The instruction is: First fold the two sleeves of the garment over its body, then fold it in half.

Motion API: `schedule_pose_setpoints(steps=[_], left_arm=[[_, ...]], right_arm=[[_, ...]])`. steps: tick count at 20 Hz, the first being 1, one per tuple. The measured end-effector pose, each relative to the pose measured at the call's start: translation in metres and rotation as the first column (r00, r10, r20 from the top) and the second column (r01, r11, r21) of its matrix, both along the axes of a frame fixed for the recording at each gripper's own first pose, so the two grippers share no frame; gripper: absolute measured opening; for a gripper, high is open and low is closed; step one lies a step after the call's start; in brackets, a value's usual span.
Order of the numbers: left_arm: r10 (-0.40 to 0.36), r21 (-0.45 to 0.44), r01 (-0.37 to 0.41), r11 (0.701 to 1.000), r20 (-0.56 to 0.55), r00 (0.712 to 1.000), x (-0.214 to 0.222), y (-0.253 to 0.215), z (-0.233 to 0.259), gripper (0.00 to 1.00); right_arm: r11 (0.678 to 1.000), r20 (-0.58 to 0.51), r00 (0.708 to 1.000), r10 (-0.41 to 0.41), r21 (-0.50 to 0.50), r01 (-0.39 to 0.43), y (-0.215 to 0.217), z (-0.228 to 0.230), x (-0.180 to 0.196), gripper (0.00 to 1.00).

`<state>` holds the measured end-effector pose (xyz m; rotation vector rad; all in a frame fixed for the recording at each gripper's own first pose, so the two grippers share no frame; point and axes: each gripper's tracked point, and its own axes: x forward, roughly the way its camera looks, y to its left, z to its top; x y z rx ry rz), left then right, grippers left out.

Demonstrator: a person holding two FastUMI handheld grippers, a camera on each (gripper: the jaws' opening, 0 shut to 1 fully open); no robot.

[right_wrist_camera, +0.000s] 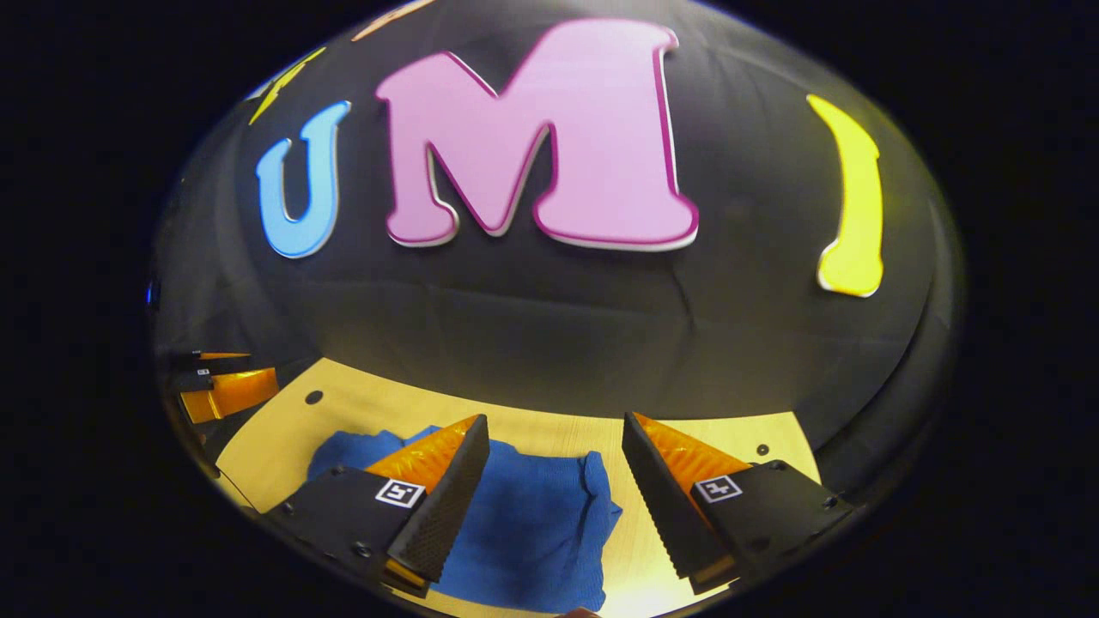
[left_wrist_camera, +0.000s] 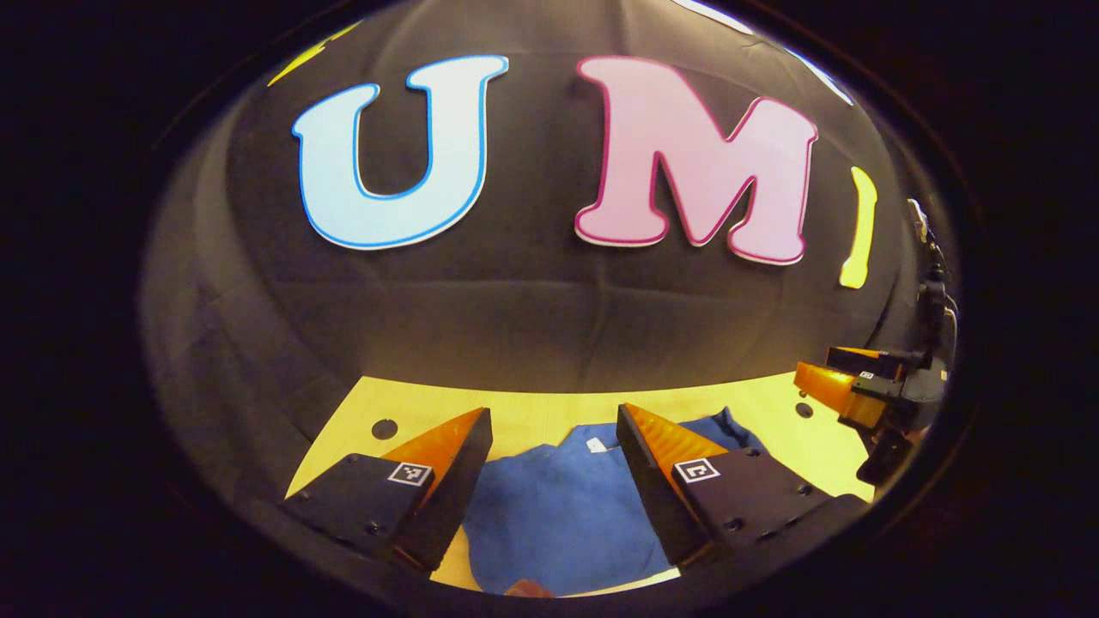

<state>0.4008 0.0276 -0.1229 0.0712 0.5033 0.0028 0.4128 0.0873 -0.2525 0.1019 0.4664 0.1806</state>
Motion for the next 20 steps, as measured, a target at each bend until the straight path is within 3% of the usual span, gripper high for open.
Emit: schedule_pose_setpoints(steps=[6,10,13,17,19,20], left_arm=[[-0.084,0.036,0.078,0.996,0.2,0.976,-0.104,-0.04,0.103,0.82],[-0.122,0.071,0.106,0.992,0.298,0.947,-0.195,-0.059,0.159,0.84],[-0.144,0.091,0.116,0.989,0.45,0.881,-0.251,-0.073,0.204,0.84],[-0.189,0.174,0.108,0.979,0.555,0.81,-0.334,-0.091,0.242,0.84],[-0.186,0.112,0.148,0.983,0.545,0.818,-0.365,-0.106,0.236,0.85],[-0.169,0.07,0.155,0.985,0.538,0.826,-0.378,-0.109,0.233,0.78]], right_arm=[[0.999,0.157,0.987,-0.045,0.016,0.043,0.0,0.102,-0.12,0.98],[0.998,0.291,0.955,-0.058,0.024,0.054,0.003,0.166,-0.212,0.97],[0.999,0.348,0.936,-0.05,0.028,0.043,0.008,0.203,-0.283,0.96],[0.998,0.417,0.907,-0.064,0.011,0.065,-0.002,0.245,-0.342,0.97],[0.998,0.422,0.904,-0.068,0.02,0.066,-0.002,0.257,-0.369,0.97],[0.998,0.428,0.901,-0.067,0.016,0.067,-0.005,0.261,-0.38,0.97]])
